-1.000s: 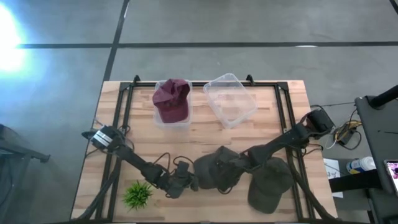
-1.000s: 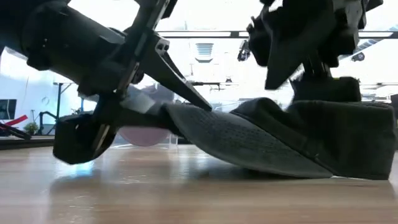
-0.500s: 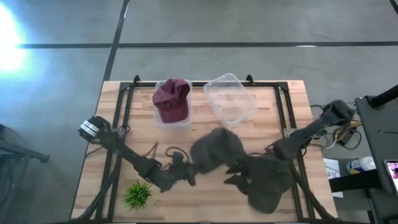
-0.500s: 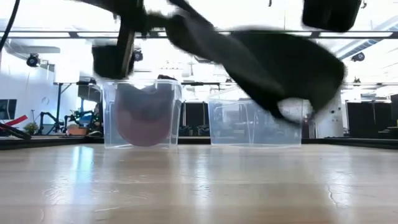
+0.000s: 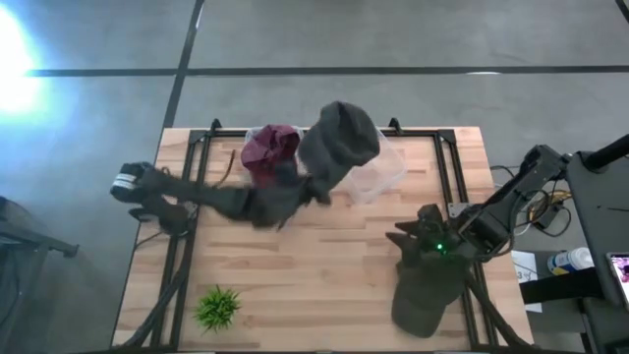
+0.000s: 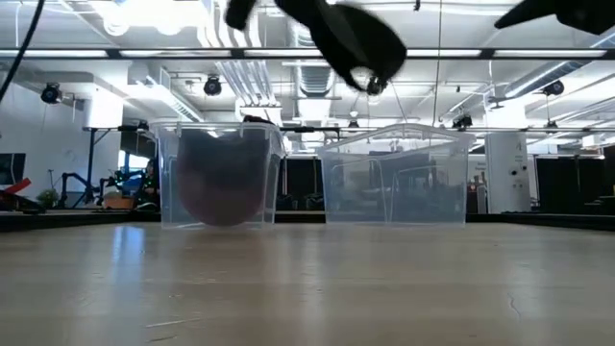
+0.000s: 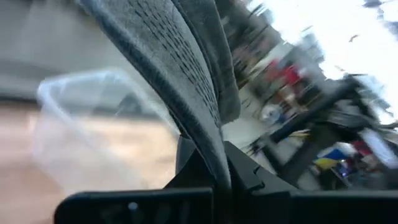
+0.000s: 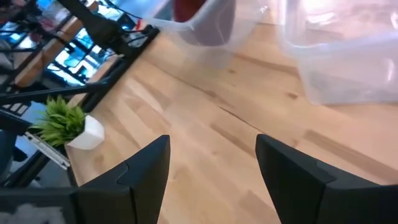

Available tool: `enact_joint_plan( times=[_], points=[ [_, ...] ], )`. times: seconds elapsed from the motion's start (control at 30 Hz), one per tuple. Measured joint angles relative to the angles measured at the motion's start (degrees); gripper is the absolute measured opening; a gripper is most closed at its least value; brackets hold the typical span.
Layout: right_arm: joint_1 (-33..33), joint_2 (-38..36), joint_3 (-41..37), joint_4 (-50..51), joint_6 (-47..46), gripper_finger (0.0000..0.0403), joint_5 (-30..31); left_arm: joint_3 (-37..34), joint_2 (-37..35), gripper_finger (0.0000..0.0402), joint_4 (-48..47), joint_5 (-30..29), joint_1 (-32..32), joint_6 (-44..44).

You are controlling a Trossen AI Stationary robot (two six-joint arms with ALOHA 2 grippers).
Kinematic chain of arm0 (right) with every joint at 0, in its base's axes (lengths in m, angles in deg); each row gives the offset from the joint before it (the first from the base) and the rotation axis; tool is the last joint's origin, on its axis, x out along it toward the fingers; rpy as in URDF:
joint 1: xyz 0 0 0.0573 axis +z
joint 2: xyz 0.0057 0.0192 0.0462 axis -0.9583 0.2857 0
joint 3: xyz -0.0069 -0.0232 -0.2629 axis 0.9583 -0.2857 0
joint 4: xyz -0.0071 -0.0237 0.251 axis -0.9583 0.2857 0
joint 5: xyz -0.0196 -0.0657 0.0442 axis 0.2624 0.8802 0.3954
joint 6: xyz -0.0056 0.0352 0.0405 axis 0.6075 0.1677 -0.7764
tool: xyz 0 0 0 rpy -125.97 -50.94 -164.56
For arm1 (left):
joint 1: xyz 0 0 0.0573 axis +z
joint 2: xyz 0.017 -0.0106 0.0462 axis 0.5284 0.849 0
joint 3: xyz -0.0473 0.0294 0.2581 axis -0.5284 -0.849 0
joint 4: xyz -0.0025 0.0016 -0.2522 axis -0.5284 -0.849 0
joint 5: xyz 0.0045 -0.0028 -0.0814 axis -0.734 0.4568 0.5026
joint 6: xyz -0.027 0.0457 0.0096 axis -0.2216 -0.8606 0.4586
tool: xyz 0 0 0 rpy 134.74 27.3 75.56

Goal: Pick & Place hat
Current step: Put the left black cap into the right transparent bin

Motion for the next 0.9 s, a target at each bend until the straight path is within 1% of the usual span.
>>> enact_joint_plan(
  times=[0.03, 0.1, 0.17, 0.2, 0.3, 0.4, 0.53, 0.63, 0.77, 0.83, 0.9],
  points=[
    [0.00, -0.22, 0.00, 0.89, -1.12, 0.0233, -0.02, 2.80, 0.75, 0.0006, -6.93, 3.03, 2.30, 4.48],
    [-0.13, -0.53, 0.00, 2.73, -2.89, 0.0233, 0.00, 7.77, 3.23, 0.0006, -18.65, 5.71, 5.88, 9.75],
    [-0.17, -0.94, 0.00, 4.63, -4.52, 0.0233, 0.03, 11.88, 5.45, 0.0006, -24.86, 9.29, 8.71, 12.47],
    [-0.25, -1.17, 0.00, 5.59, -5.32, 0.0233, 0.15, 13.56, 6.49, 0.0006, -25.56, 11.80, 10.04, 12.79],
    [-0.34, -1.83, 0.00, 7.94, -6.43, 0.0233, 0.72, 18.20, 9.76, 0.0008, -23.56, 19.12, 13.34, 13.53],
    [-0.43, -2.39, 0.00, 9.70, -7.13, 0.0233, 0.76, 23.03, 14.50, 0.0009, -25.72, 21.48, 15.57, 15.75],
    [-0.52, -3.19, 0.00, 10.76, -6.90, 0.0233, 0.86, 28.11, 20.82, 0.0009, -28.74, 28.49, 16.85, 18.34],
    [-0.54, -3.71, 0.00, 11.36, -6.75, 0.0233, 0.92, 31.43, 24.24, 0.0009, -30.67, 30.50, 16.74, 19.59],
    [-0.52, -3.92, 0.00, 11.38, -4.96, 0.0233, 1.05, 34.56, 27.30, 0.0011, -31.10, 30.64, 17.09, 19.22],
    [-0.52, -3.94, 0.00, 11.37, -3.82, 0.0233, 0.95, 35.66, 28.19, 0.0020, -31.08, 30.98, 17.57, 18.23],
    [-0.52, -3.95, 0.00, 11.36, -2.83, 0.0233, 0.87, 36.42, 28.87, 0.0039, -30.79, 31.39, 18.00, 17.18]
  ],
)
